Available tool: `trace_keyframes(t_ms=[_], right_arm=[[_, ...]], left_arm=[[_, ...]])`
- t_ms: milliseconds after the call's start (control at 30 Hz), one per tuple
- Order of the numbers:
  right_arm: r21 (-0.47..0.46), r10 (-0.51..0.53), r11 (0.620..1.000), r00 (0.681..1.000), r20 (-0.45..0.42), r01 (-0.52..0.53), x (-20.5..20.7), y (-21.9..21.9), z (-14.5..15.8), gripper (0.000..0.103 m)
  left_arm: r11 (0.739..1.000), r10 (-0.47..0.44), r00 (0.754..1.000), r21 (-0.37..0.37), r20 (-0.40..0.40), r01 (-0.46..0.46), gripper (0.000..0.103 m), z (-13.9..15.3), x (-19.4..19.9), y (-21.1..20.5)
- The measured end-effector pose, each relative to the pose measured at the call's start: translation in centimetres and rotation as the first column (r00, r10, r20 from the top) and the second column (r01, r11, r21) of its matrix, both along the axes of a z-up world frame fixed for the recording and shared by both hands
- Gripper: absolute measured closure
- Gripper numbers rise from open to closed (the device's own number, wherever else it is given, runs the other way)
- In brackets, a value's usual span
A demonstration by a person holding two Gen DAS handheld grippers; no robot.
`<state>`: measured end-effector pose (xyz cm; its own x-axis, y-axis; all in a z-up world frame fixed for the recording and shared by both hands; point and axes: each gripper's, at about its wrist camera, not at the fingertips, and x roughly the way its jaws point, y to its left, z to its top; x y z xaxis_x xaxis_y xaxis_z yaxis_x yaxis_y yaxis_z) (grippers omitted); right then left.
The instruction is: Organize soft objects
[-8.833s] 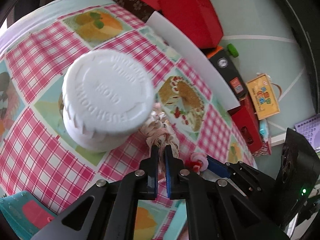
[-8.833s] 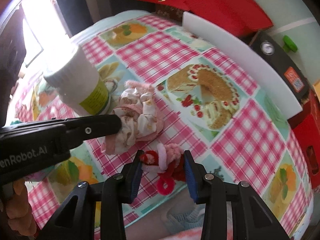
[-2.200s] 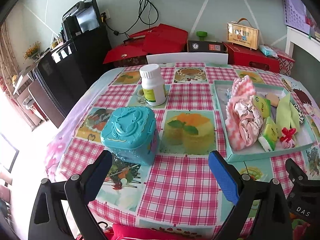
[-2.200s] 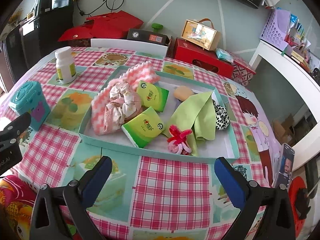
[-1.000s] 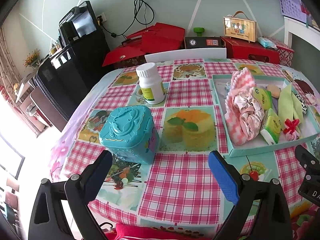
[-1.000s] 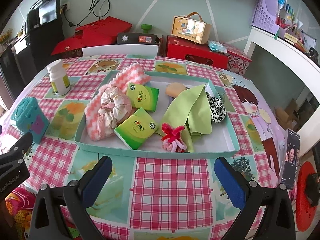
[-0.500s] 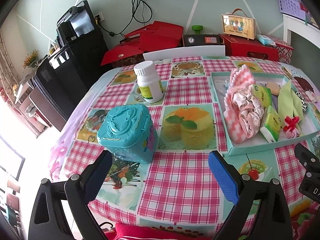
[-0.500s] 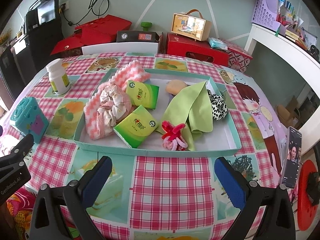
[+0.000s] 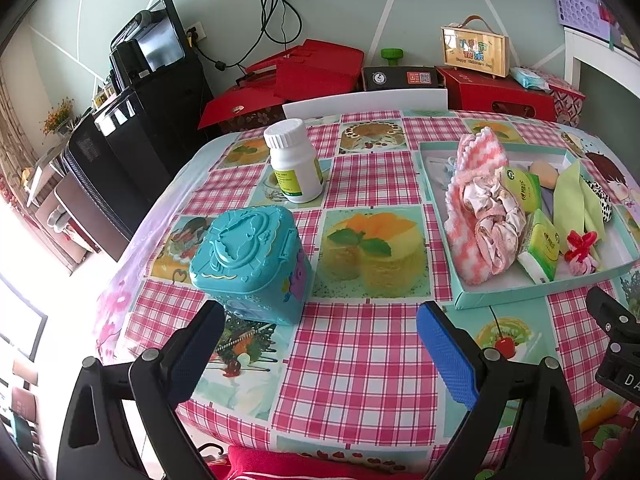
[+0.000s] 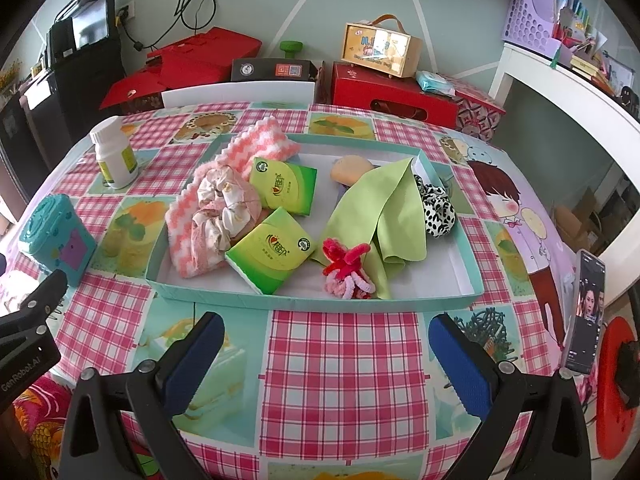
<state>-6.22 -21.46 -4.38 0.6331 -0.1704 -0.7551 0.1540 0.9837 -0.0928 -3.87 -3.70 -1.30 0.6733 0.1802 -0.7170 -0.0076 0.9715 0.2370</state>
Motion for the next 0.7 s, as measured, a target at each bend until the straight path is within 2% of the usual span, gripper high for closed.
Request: trace_keyframes(t_ms=[700], right_arm=[[0.001, 0.0, 1.0, 1.0, -0.005, 0.0, 0.06, 0.01, -0.16, 0.0]], left_arm=[[1.0, 0.003, 1.0, -0.014, -0.014, -0.003, 0.006, -0.21, 0.18, 0.16]])
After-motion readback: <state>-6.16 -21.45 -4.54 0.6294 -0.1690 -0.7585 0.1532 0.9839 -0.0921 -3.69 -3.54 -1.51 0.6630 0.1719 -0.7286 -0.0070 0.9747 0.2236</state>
